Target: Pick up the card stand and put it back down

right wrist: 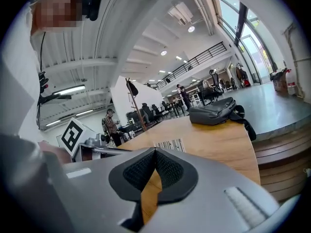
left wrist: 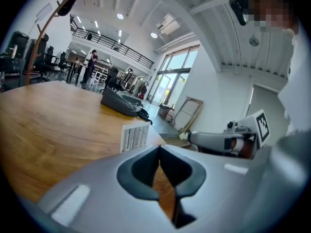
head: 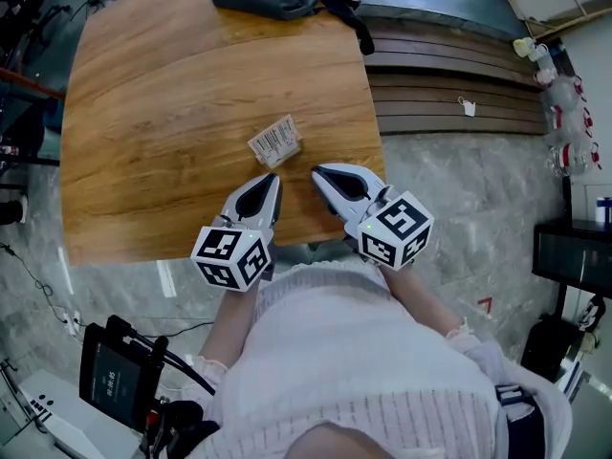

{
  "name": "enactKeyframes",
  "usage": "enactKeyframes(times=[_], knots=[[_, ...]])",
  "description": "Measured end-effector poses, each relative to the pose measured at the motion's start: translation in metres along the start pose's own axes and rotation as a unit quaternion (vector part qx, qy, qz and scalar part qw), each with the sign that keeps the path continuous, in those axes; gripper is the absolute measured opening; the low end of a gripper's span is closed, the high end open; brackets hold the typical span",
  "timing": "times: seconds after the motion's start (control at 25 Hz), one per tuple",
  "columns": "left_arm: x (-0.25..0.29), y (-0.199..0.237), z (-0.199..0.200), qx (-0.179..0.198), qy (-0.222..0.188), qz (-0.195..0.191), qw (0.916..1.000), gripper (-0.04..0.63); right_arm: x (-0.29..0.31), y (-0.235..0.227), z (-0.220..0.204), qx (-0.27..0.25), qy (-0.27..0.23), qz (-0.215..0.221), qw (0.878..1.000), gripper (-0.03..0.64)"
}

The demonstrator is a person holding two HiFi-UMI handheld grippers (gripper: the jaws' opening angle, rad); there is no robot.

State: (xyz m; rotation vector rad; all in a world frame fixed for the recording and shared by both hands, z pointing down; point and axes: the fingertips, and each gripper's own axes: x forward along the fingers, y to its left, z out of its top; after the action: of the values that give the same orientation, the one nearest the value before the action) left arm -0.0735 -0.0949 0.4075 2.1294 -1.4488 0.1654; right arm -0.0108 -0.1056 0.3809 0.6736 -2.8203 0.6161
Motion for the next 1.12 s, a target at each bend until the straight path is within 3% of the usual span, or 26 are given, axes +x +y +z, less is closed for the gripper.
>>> enactKeyframes(times=[0.2,0.6,0.84,1.0,1.12], knots=[[0.007,0.007,0.001,-0.004,0.011,-0.006,0.9999,0.008,0.010,0.002,-0.008,0.009,0.019,0.009,1.000,-0.003],[0.026,0.013,0.002,0.022,0.036,-0.030,0.9986,0.008,0.032,-0.008,-0.009,0.017,0.035,-0.022,0.999,-0.004],[0.027,0.034,-0.008,0.079,0.055,-0.014,0.9952,0.008,0.039,-0.015,-0.021,0.037,0.040,-0.033,0.998,-0.004],[0.025,0.047,-0.011,0.091,0.061,-0.004,0.9940,0.008,0.041,-0.013,-0.027,0.046,0.041,-0.037,0.997,-0.004],[0.031,0.060,-0.019,0.083,0.069,0.005,0.9941,0.079,0.046,-0.015,-0.035,0.054,0.043,-0.035,0.997,-0.005]])
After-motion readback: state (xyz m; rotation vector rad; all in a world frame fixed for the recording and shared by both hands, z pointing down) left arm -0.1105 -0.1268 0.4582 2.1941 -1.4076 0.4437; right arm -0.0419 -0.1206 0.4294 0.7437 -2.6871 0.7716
